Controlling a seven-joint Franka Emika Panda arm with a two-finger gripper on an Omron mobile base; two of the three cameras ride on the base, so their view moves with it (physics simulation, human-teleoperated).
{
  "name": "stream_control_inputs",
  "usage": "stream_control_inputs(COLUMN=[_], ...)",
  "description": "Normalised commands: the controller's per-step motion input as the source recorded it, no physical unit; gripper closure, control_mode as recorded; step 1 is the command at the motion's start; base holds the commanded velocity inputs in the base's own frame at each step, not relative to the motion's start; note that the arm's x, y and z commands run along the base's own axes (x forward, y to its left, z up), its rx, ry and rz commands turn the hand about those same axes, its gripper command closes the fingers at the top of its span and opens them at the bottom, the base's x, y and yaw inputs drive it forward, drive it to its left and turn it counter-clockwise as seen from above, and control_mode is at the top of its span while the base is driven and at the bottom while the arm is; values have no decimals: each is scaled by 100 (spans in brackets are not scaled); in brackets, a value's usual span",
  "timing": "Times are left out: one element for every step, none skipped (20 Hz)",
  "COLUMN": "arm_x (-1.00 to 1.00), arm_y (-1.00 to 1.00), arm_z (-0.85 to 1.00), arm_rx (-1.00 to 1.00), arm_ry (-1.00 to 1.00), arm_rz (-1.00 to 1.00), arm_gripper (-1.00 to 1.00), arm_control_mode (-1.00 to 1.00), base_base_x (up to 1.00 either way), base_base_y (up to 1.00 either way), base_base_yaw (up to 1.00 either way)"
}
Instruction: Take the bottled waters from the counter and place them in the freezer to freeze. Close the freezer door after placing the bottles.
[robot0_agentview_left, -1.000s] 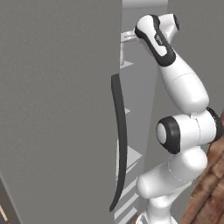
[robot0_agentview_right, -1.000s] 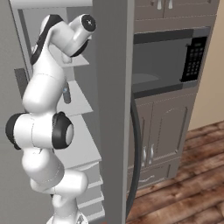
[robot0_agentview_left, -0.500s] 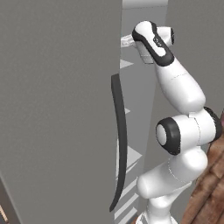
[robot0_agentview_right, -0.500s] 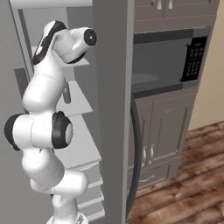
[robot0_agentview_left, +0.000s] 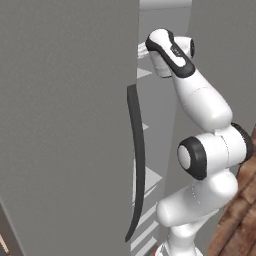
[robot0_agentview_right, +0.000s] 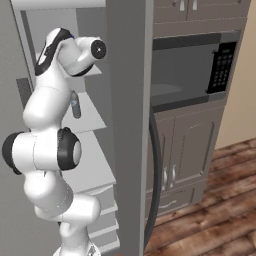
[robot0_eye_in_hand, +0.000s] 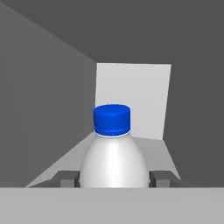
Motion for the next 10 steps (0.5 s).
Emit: stream_control_inputs(arm_x=[25,26,30,30,25,17,15,12,5,0], arm_y=[0,0,0,0,0,0,0,0,0,0], arm_z=[0,0,0,0,0,-12,-19,-25,-29,-37], arm_rx=[-3,-3,-3,-3,-2,0,0,0,0,0], arm_ry=[19,21,25,24,17,7,5,4,1,0], arm_rz=[0,0,0,0,0,0,0,0,0,0], arm_gripper=[100,100,100,100,100,100,100,100,100,100], arm_control_mode=[-100,-100,-100,-100,-100,-100,-100,-100,-100,-100], base_base_x=[0,0,0,0,0,0,0,0,0,0], base_base_y=[0,0,0,0,0,0,0,0,0,0], base_base_yaw=[0,0,0,0,0,0,0,0,0,0])
